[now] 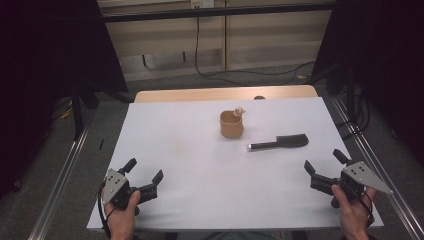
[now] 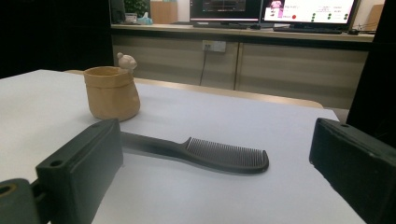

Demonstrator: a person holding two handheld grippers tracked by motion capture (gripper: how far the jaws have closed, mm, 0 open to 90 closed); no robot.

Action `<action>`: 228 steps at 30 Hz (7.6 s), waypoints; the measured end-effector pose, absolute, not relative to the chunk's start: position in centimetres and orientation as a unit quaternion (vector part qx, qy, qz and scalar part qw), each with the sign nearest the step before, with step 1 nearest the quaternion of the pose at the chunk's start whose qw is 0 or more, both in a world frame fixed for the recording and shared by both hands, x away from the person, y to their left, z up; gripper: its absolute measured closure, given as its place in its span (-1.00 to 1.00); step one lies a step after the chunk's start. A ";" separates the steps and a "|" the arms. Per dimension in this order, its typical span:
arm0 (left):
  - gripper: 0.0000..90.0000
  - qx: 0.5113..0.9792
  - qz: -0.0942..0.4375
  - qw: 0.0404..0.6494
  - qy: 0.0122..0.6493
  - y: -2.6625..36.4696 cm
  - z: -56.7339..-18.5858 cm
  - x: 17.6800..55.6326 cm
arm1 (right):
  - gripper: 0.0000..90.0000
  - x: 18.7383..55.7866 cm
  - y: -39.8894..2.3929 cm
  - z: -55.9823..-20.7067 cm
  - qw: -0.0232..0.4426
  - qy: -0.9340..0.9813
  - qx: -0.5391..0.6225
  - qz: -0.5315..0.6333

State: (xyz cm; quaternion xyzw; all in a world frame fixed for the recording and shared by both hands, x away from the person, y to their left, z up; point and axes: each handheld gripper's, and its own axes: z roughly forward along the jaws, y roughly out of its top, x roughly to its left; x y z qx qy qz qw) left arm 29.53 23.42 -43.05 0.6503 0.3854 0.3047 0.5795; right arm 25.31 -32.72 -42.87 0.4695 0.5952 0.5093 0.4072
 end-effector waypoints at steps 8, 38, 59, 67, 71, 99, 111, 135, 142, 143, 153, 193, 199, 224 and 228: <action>-0.96 0.654 0.305 0.574 0.386 23.4 -43.1 29.4 | -0.96 25.5 -32.7 -43.0 0.397 0.602 0.473 0.507; -0.96 0.669 0.291 0.572 0.376 22.8 -43.2 29.4 | -0.98 27.8 -30.8 -42.8 0.344 0.644 0.424 0.536; -0.96 0.671 0.290 0.571 0.374 22.8 -43.3 29.5 | -0.82 31.7 -29.8 -41.1 0.314 0.659 0.413 0.545; -0.96 0.671 0.288 0.572 0.374 22.8 -43.3 29.5 | -0.83 33.0 -29.6 -41.2 0.326 0.647 0.422 0.544; -0.96 0.671 0.287 0.572 0.375 22.7 -43.3 29.5 | -0.80 34.0 -29.6 -40.9 0.337 0.641 0.420 0.546; -0.96 0.672 0.285 0.571 0.376 22.8 -43.4 29.5 | 0.53 36.9 -31.1 -41.4 0.300 0.662 0.448 0.521; -0.96 0.671 0.287 0.572 0.375 22.8 -43.4 29.5 | 1.00 37.6 -30.1 -41.0 0.247 0.707 0.429 0.505; -0.96 0.677 0.289 0.565 0.374 22.9 -43.4 29.6 | 1.00 40.7 -27.0 -41.6 0.097 0.794 0.414 0.434; -0.96 0.673 0.287 0.565 0.382 23.1 -43.5 29.6 | 1.00 41.8 -25.9 -41.9 0.066 0.819 0.408 0.397; -0.96 0.673 0.287 0.565 0.382 23.1 -43.5 29.6 | 1.00 41.9 -25.7 -42.0 0.063 0.822 0.407 0.395; -0.96 0.674 0.294 0.562 0.378 22.9 -43.4 29.5 | 1.00 42.3 -24.1 -42.6 0.037 0.847 0.385 0.366; -0.96 0.675 0.292 0.564 0.376 22.9 -43.4 29.6 | 1.00 43.7 -23.9 -44.7 0.054 0.840 0.405 0.358; -0.96 0.675 0.291 0.564 0.375 22.9 -43.4 29.6 | 1.00 43.9 -24.1 -44.7 0.058 0.837 0.410 0.358; -0.96 0.673 0.290 0.568 0.375 23.0 -43.4 29.5 | 1.00 44.7 -24.2 -44.7 0.080 0.823 0.433 0.358; -0.96 0.671 0.288 0.570 0.376 23.0 -43.4 29.5 | 1.00 44.8 -24.2 -44.7 0.088 0.821 0.439 0.354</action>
